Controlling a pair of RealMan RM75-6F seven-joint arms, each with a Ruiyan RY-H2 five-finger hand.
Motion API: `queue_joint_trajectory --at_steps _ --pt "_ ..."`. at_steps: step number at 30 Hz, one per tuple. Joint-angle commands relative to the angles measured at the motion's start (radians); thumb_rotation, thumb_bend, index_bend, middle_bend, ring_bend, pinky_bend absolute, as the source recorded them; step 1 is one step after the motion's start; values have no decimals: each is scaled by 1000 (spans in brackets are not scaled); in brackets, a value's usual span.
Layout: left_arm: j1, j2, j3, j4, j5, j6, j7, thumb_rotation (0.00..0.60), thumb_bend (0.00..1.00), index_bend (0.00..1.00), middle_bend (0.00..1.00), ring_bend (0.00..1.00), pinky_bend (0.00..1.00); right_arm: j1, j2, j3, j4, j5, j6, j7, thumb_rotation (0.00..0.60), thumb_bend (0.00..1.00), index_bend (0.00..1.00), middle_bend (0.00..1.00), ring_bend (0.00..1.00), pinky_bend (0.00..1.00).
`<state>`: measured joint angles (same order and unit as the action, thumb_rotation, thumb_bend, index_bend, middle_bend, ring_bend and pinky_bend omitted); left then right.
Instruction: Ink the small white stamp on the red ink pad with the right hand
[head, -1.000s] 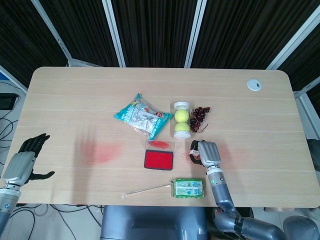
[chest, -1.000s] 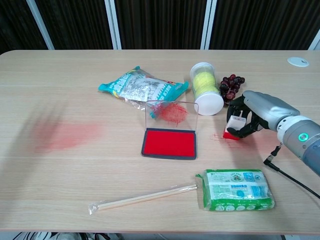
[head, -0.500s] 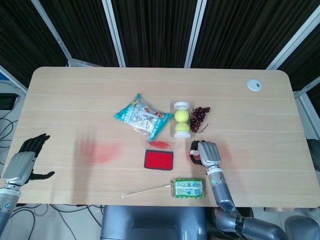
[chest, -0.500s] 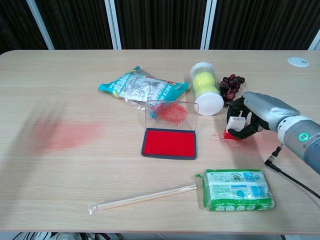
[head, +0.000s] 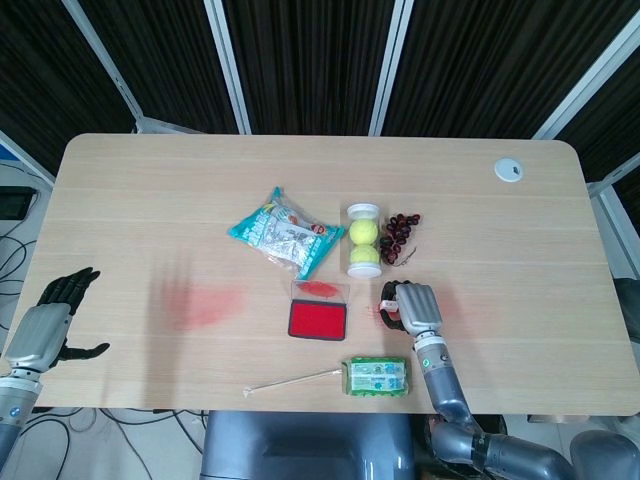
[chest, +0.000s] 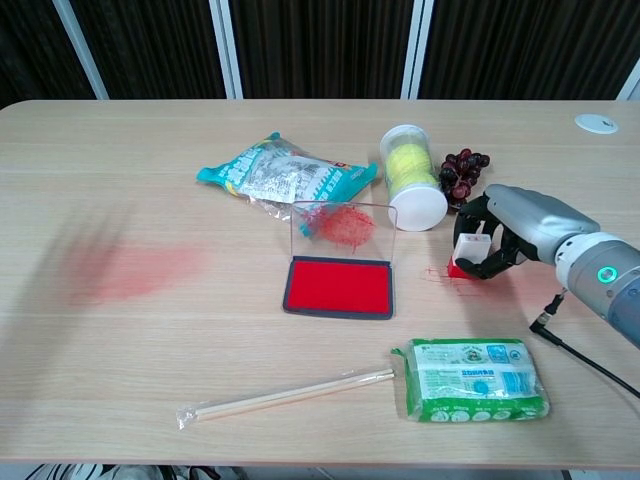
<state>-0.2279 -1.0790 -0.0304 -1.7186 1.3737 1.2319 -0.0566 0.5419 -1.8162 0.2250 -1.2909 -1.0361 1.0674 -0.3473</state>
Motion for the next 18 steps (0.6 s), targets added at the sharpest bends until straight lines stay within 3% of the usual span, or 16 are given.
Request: queue_joint_trajectory --at_steps 1,18 --pt "0 0 0 0 0 -1 0 600 38 0 0 0 0 0 1 0 -2 3 -1 -3 600 483 579 468 429 487" --pt "0 0 -1 0 -1 1 1 600 38 0 0 0 0 2 8 -3 -10 12 -4 -10 600 472 411 461 427 478"
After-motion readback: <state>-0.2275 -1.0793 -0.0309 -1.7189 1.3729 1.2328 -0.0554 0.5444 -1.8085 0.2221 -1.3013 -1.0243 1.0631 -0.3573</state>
